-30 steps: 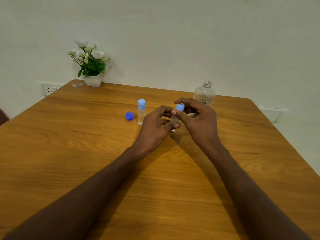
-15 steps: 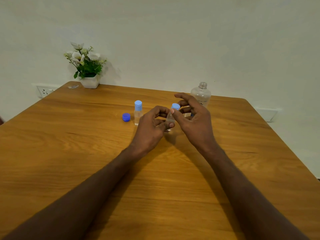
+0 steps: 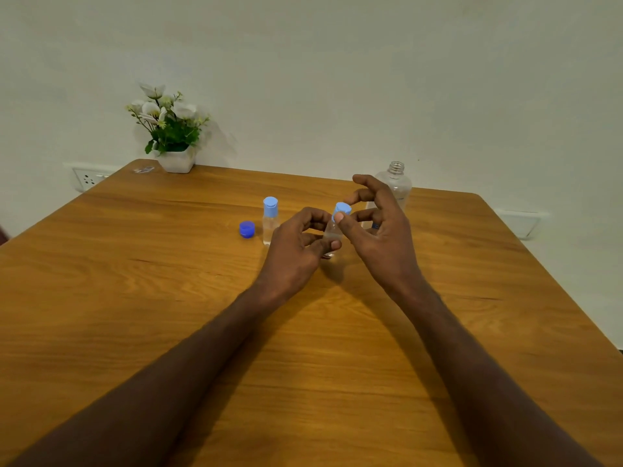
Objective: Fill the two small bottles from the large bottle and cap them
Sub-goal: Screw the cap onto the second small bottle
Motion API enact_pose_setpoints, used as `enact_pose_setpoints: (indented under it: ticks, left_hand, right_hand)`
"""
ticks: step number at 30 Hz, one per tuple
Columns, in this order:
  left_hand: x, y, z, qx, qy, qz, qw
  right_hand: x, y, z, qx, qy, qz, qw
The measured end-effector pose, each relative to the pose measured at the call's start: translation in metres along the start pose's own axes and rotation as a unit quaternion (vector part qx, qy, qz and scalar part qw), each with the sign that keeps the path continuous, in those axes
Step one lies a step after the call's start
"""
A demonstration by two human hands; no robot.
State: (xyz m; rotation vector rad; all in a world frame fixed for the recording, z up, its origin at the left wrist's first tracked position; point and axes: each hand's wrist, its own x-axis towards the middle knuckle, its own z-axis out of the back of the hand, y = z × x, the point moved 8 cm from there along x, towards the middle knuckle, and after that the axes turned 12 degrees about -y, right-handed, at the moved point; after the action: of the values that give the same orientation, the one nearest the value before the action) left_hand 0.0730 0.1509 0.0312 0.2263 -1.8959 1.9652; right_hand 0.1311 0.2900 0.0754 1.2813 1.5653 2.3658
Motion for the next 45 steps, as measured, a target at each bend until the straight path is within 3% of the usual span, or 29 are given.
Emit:
enact_pose_setpoints:
  ticks: [45]
  left_hand:
    - [0.0018, 0.0041, -0.0021, -0.005, 0.015, 0.006, 1.000]
  right_hand:
    - [0.0010, -0.0016, -0.0018, 0.004, 0.019, 0.001, 1.000]
